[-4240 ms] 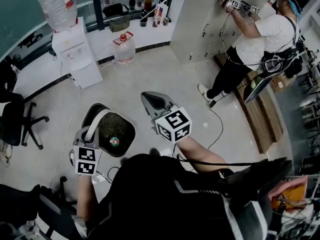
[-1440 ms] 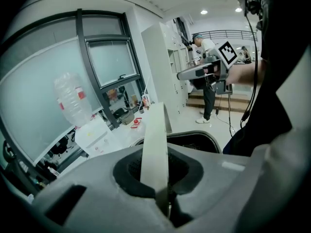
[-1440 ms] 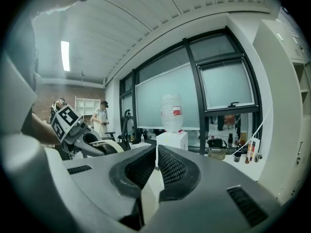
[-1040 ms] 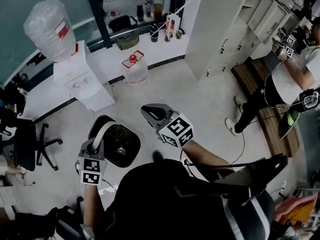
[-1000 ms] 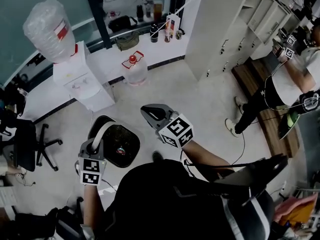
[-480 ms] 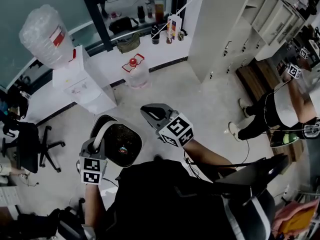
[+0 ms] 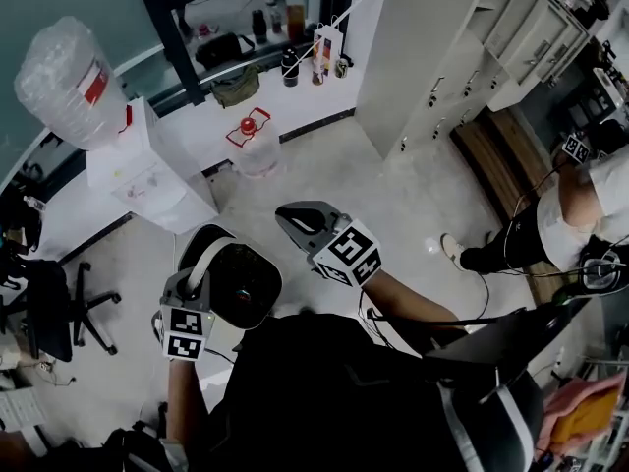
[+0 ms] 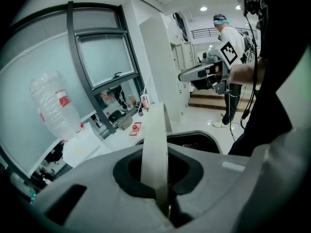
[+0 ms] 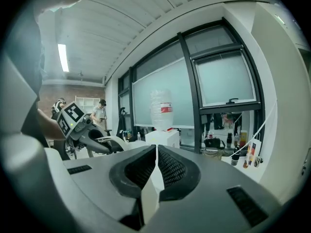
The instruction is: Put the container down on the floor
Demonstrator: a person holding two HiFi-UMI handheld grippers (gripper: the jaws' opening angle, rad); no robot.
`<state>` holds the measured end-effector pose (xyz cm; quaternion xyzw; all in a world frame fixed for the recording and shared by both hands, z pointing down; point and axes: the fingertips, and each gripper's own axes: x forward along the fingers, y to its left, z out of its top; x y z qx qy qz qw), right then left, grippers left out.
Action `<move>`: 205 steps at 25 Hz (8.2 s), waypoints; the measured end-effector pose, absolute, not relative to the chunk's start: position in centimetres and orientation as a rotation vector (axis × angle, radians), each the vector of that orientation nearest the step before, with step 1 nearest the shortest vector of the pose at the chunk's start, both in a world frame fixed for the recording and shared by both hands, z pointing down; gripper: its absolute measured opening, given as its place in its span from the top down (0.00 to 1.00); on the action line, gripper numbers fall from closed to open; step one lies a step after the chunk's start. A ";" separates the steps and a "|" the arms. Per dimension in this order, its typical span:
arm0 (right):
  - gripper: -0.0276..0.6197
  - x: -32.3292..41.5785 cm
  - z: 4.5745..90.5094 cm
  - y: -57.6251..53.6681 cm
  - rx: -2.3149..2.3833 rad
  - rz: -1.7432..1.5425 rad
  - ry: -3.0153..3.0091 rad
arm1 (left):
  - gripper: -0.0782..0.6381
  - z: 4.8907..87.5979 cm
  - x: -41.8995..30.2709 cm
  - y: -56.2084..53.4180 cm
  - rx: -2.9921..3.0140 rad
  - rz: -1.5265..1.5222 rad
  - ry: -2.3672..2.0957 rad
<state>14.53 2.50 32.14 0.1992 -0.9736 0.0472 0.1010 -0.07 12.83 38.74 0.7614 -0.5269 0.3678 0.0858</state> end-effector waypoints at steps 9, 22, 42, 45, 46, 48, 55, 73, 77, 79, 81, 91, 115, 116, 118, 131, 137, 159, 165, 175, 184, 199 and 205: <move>0.94 9.4 31.1 -1.7 0.608 0.105 -2.868 | 0.87 38.7 -3.4 6.8 2.385 1.115 -1.467; 0.94 0.7 31.2 -4.2 0.440 0.021 -2.815 | 0.87 39.3 -8.5 0.2 2.517 1.162 -1.305; 0.71 -11.1 35.0 -4.5 -0.090 -0.292 -2.530 | 0.86 41.3 -11.4 -5.2 2.768 1.295 -0.877; 0.71 -11.9 36.1 -5.1 -0.176 -0.274 -2.492 | 0.86 42.2 -11.3 -5.9 2.782 1.311 -0.817; 0.71 -12.1 36.5 -5.4 -0.200 -0.268 -2.481 | 0.86 42.5 -11.3 -6.2 2.780 1.314 -0.801; 0.71 -12.3 37.2 -5.8 -0.242 -0.260 -2.464 | 0.86 43.0 -11.2 -6.7 2.770 1.322 -0.782; 0.80 -12.2 39.0 -8.2 -0.344 -0.276 -2.440 | 0.86 44.0 -10.9 -9.1 2.681 1.370 -0.758; 0.82 -10.7 44.4 -14.3 -0.554 -0.289 -2.261 | 0.86 48.4 -8.8 -15.9 2.549 1.458 -0.760; 0.82 -10.8 45.5 -15.0 -0.544 -0.273 -2.223 | 0.86 49.4 -9.0 -16.5 2.513 1.456 -0.761; 0.82 -10.8 46.2 -15.0 -0.540 -0.265 -2.206 | 0.86 50.0 -9.1 -16.5 2.502 1.462 -0.753; 0.82 -10.8 46.8 -15.1 -0.534 -0.262 -2.198 | 0.86 50.7 -9.0 -16.6 2.493 1.469 -0.747; 0.83 -10.9 48.9 -16.7 -0.518 -0.242 -2.242 | 0.84 53.2 -9.2 -18.1 2.452 1.399 -0.750; 0.83 -12.8 59.2 -21.6 -0.527 -0.137 -2.300 | 0.62 58.8 -19.6 -19.0 2.074 0.883 -1.291; 0.83 -13.0 59.9 -21.7 -0.523 -0.128 -2.303 | 0.62 59.0 -19.8 -18.9 2.071 0.873 -1.316; 0.83 -13.3 61.4 -22.3 -0.510 -0.111 -2.301 | 0.62 58.9 -19.5 -19.0 2.086 0.813 -1.362; 0.83 -15.2 70.8 -24.5 -0.496 -0.164 -2.266 | 0.76 58.6 -21.6 -21.2 1.919 0.278 -1.713; 0.83 -16.2 74.3 -25.4 -0.483 -0.160 -2.247 | 0.86 58.5 -21.2 -21.1 1.936 0.285 -1.739; 0.83 -19.2 88.6 -28.4 -0.422 -0.157 -2.202 | 0.87 65.6 -22.8 -20.5 1.811 0.235 -1.757; 0.83 -20.0 91.8 -28.8 -0.420 -0.178 -2.192 | 0.87 68.1 -23.0 -19.7 1.779 0.240 -1.751; 0.83 -19.9 96.3 -29.7 -0.384 -0.192 -2.157 | 0.88 70.6 -24.1 -19.3 1.699 0.223 -1.819; 0.83 -21.3 97.8 -29.3 -0.379 -0.186 -2.166 | 0.88 71.8 -23.8 -19.2 1.702 0.220 -1.807; 0.83 -18.3 99.3 -30.8 -0.352 -0.162 -2.137 | 0.88 73.7 -23.5 -18.6 1.674 0.207 -1.800; 0.82 -17.1 99.5 -31.0 -0.326 -0.142 -2.142 | 0.88 73.3 -22.7 -19.6 1.699 0.170 -1.788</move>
